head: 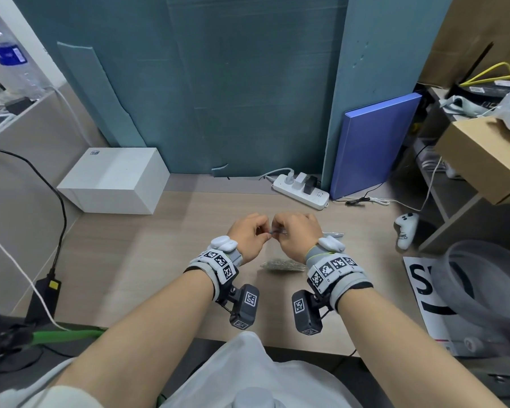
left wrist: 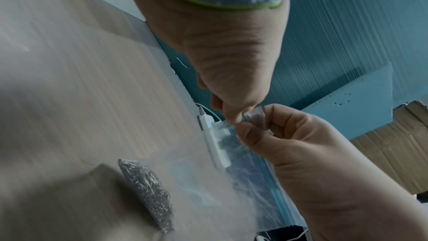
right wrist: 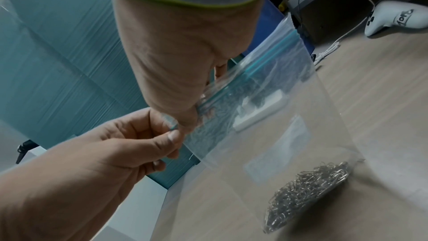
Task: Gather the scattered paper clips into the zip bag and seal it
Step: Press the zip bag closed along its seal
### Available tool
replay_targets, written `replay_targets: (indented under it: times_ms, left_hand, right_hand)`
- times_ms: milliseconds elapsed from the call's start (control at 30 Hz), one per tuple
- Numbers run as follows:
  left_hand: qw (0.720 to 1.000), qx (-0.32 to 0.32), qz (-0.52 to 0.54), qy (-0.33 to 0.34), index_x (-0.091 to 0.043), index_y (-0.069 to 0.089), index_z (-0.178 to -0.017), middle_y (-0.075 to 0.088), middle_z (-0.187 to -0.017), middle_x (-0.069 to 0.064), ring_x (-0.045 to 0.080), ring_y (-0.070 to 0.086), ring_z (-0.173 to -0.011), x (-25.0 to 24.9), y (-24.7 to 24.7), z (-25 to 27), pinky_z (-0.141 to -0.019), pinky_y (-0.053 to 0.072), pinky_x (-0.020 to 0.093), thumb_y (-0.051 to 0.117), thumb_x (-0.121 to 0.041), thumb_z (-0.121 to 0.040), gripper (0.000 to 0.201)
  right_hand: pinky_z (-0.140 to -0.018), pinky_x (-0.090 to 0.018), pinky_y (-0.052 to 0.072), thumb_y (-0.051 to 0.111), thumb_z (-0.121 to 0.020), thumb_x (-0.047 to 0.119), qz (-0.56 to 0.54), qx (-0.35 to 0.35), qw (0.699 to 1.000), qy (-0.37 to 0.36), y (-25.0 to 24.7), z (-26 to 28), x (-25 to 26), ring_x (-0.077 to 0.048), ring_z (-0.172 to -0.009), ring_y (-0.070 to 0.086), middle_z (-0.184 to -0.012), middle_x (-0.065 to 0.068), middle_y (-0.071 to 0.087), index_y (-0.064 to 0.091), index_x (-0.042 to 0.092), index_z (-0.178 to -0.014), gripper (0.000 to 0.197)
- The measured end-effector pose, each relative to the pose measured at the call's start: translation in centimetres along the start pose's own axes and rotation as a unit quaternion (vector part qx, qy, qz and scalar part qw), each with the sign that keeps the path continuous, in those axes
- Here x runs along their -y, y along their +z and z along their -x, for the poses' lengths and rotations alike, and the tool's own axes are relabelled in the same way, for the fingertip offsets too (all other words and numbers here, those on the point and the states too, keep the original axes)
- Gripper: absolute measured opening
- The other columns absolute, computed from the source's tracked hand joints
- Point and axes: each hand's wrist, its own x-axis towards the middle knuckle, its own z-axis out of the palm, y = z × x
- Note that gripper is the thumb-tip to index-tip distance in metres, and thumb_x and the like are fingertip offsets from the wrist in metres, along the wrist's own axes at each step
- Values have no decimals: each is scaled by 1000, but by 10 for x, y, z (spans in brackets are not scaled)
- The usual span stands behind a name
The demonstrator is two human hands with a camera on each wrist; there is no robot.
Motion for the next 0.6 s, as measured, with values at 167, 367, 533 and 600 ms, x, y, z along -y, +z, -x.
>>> replay_targets:
  times_ms: [167, 367, 533, 600]
  left_hand:
    - [1000, -3, -14, -2, -33, 48, -68, 56, -80, -9, 17, 55, -78, 1, -6, 2, -74, 48, 37, 72, -22, -87, 32]
    - [1000, -11, -4, 14, -27, 62, -81, 60, -86, -9, 11, 58, -79, 1, -8, 6, -76, 49, 31, 75, -24, -86, 14]
    - [1000, -16, -9, 11, -24, 66, -81, 60, -84, -8, 14, 58, -80, 3, -13, 4, -77, 49, 36, 74, -20, -85, 11]
    - [1000, -17, -15, 14, -26, 64, -79, 60, -83, -8, 15, 58, -79, 5, -14, 3, -77, 49, 38, 74, -19, -85, 13]
  right_hand:
    - [-84, -34, 29, 67, -87, 32, -16, 4, 1000, 26, -2, 2, -7, -15, -97, 60, -91, 13, 70, 61, 31, -83, 8]
    - [-84, -36, 32, 65, -85, 24, 10, 20, 1000, 19, -3, -1, -3, -17, -94, 62, -81, 15, 66, 61, 32, -78, 12]
    - [-83, -35, 32, 75, -83, 40, -23, 8, 998, 49, 0, 0, -7, -17, -92, 59, -88, 12, 69, 63, 30, -83, 15]
    - [-83, -35, 33, 74, -84, 38, -20, 11, 999, 48, -1, -1, -7, -18, -93, 60, -88, 11, 70, 63, 30, -81, 14]
